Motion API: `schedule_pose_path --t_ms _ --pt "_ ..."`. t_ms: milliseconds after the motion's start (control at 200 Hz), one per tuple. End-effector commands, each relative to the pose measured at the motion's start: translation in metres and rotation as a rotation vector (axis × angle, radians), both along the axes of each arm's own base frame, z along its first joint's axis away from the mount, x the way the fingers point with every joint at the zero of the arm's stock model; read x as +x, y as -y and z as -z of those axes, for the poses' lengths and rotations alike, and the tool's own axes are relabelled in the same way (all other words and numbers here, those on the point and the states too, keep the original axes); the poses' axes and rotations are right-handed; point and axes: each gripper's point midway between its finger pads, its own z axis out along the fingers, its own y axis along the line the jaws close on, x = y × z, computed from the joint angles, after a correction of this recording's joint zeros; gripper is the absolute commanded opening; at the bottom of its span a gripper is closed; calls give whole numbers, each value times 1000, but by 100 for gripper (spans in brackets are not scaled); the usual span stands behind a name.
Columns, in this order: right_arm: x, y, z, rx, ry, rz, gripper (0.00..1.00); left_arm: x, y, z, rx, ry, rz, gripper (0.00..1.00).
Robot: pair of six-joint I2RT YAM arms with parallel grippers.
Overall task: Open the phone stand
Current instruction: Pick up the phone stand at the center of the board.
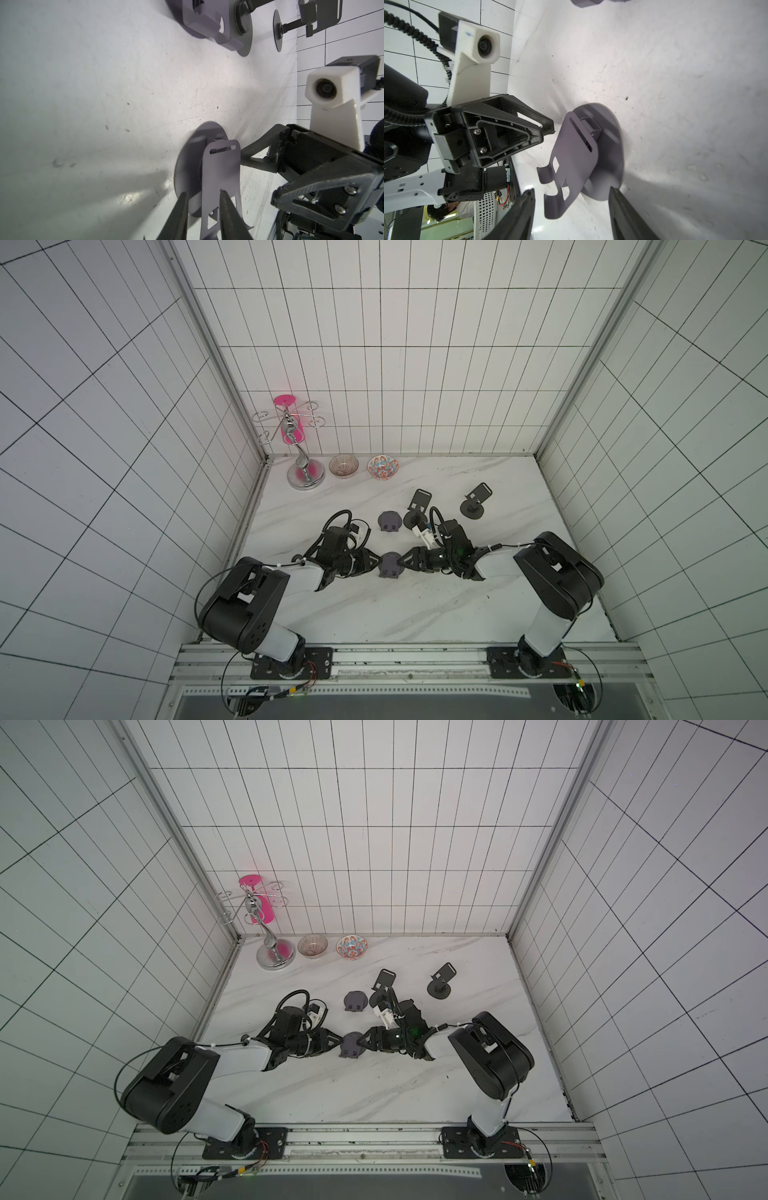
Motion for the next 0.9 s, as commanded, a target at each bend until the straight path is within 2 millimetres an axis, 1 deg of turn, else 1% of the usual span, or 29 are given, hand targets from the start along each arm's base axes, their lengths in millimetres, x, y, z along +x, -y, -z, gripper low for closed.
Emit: schedule_pose_path --t_ms 0,275,580,765,895 --pt "10 -13 -15 37 47 -13 59 10 8 -10 -23 50 15 29" --pt "17 -21 -12 44 40 -28 57 13 12 -7 -27 40 34 26" --pt "15 -25 -5 53 14 -39 52 13 14 -3 -25 30 46 25" --pt "16 -28 -1 61 7 -38 52 13 16 -1 -25 28 56 24" --pt "17 -30 -2 82 5 -35 51 13 18 -1 -30 25 63 23"
